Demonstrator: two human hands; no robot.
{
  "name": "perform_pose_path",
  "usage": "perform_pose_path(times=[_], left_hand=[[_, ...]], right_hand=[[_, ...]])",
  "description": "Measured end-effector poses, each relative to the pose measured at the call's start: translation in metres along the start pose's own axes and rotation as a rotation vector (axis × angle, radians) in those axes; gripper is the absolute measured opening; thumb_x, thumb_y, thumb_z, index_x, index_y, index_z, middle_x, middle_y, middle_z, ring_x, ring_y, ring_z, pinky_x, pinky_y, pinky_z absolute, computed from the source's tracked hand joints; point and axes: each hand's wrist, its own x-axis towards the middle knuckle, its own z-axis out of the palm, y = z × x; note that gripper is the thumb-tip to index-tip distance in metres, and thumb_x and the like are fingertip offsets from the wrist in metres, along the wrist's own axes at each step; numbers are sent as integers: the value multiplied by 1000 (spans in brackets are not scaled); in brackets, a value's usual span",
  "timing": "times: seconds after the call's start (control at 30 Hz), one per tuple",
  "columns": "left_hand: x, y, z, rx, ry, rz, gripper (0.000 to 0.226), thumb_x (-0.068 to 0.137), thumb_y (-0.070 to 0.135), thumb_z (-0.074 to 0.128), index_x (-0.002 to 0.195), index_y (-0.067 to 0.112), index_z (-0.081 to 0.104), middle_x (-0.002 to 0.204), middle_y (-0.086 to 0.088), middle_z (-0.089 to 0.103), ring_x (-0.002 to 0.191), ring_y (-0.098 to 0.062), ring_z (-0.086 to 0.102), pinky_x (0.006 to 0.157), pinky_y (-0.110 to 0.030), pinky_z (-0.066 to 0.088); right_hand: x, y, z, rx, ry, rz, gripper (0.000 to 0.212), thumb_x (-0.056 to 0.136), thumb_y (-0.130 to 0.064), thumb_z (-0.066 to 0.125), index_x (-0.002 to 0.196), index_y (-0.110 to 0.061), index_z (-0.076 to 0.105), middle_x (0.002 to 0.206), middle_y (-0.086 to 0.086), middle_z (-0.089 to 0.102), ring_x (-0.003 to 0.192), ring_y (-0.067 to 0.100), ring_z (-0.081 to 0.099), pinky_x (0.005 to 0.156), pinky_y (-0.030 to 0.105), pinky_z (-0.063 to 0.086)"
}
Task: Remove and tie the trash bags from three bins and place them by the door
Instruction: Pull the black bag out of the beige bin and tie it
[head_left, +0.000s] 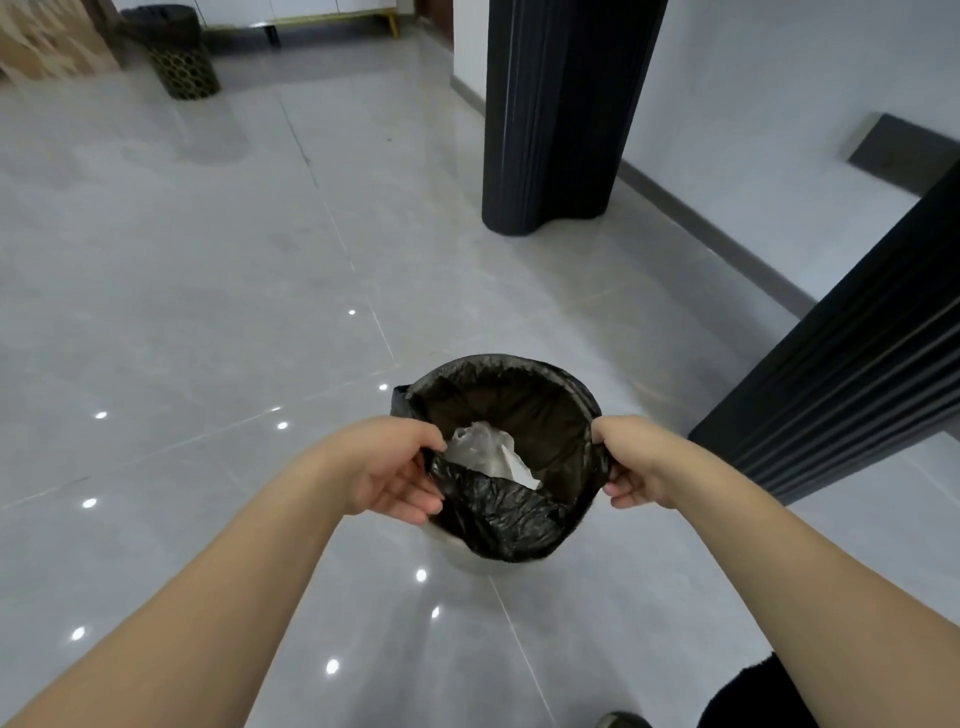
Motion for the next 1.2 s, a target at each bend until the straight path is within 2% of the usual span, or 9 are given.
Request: perform_pose_path(times=[0.13, 0.27, 0.37, 0.5, 0.6, 0.73, 0.93, 1.03, 1.2], left_hand=[[4, 15, -13, -164, 96, 148, 29, 91, 25, 57, 109, 2, 62, 81, -17, 65, 47, -22, 62, 48, -30, 54], [13, 29, -20, -272, 339, 367, 19, 90, 19, 58, 85, 2, 64, 76, -14, 62, 61, -23, 59, 64, -34, 54], [21, 44, -29, -466, 467, 527, 14, 86, 19, 63, 83, 5, 64, 79, -10, 59, 74, -22, 54, 73, -33, 43], [18, 68, -45, -792, 322, 681, 18, 89, 15, 55, 92, 2, 67, 88, -13, 67, 79, -24, 63, 75, -35, 46], [14, 83, -44, -840, 355, 751, 14, 89, 12, 53, 84, 3, 61, 71, -9, 66, 63, -21, 63, 63, -32, 49], [0, 106, -44, -866, 487, 757, 17, 89, 5, 54, 75, 13, 47, 48, 5, 49, 42, -10, 46, 43, -20, 37], [-31, 155, -80, -994, 679, 944, 8, 85, 7, 54, 91, 11, 50, 66, 0, 45, 55, -13, 41, 53, -28, 33], [-58, 178, -96, -1004, 837, 1155, 12, 87, 2, 49, 97, 10, 47, 68, 2, 46, 47, -4, 41, 46, -19, 34], [-97, 186, -118, -870, 991, 1464, 12, 88, -2, 47, 96, 8, 46, 78, 6, 45, 49, 5, 41, 51, -11, 35]], right_hand=[[10, -23, -17, 61, 81, -168, 21, 89, -14, 47, 69, -12, 52, 61, 7, 51, 55, 22, 48, 63, 29, 44], [31, -45, -27, 361, 153, -352, 20, 90, -13, 50, 70, -16, 51, 66, 4, 48, 65, 20, 46, 67, 31, 42], [41, -69, -33, 793, 40, -394, 13, 93, -19, 54, 83, -12, 57, 76, 9, 58, 67, 21, 55, 69, 33, 46], [42, -91, -30, 1128, -191, -458, 31, 97, -27, 48, 112, -4, 61, 109, 17, 67, 97, 29, 65, 93, 40, 51], [33, -106, -23, 1237, -252, -462, 33, 98, -30, 45, 86, -5, 63, 77, 11, 69, 71, 25, 65, 75, 35, 52], [17, -137, -15, 1347, -222, -409, 37, 93, -31, 56, 63, -17, 40, 43, -3, 44, 36, 13, 45, 45, 23, 41], [-25, -219, -11, 1216, -249, -625, 9, 89, -18, 62, 82, -22, 60, 50, -7, 46, 43, 10, 41, 51, 26, 35], [-53, -260, -11, 1196, -232, -747, 16, 89, -12, 58, 99, -22, 65, 55, -6, 48, 47, 10, 42, 54, 25, 36], [-98, -308, -6, 1269, -360, -917, 11, 90, -9, 53, 91, -18, 60, 56, -5, 39, 44, 10, 36, 47, 22, 34]])
